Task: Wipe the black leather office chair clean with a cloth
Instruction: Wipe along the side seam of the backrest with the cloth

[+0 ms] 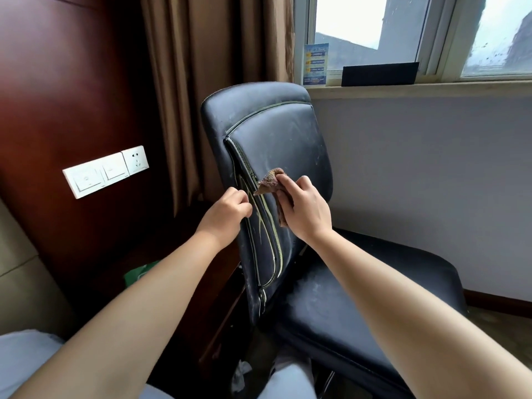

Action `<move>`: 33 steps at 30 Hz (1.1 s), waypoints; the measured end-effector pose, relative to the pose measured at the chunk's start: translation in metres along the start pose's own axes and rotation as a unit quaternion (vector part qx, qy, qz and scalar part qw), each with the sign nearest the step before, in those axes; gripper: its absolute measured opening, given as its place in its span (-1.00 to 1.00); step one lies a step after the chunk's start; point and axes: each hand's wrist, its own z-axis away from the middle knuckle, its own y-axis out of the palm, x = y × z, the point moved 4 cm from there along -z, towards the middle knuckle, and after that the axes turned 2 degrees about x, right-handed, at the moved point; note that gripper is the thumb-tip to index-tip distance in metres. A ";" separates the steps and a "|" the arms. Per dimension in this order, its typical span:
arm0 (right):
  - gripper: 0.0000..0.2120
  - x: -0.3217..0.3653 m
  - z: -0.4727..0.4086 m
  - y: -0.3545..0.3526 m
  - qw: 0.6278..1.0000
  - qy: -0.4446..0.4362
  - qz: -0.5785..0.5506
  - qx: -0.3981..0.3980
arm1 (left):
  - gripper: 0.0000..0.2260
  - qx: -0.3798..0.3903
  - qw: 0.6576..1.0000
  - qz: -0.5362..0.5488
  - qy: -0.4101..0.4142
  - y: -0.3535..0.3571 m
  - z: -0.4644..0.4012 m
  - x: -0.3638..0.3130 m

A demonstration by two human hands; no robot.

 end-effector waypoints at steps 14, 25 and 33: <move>-0.66 0.028 -0.022 -0.018 1.000 -0.019 -0.022 -0.010 | -0.82 -0.104 0.986 -0.091 0.090 -0.055 -0.001 -0.015; -0.69 0.048 -0.045 -0.029 0.995 -0.028 -0.086 -0.037 | -0.56 -0.135 0.946 -0.295 0.016 -0.095 -0.026 0.011; -0.70 0.059 -0.063 -0.018 0.992 -0.055 -0.108 -0.016 | -0.12 -0.038 0.938 -0.344 -0.028 -0.091 -0.042 0.022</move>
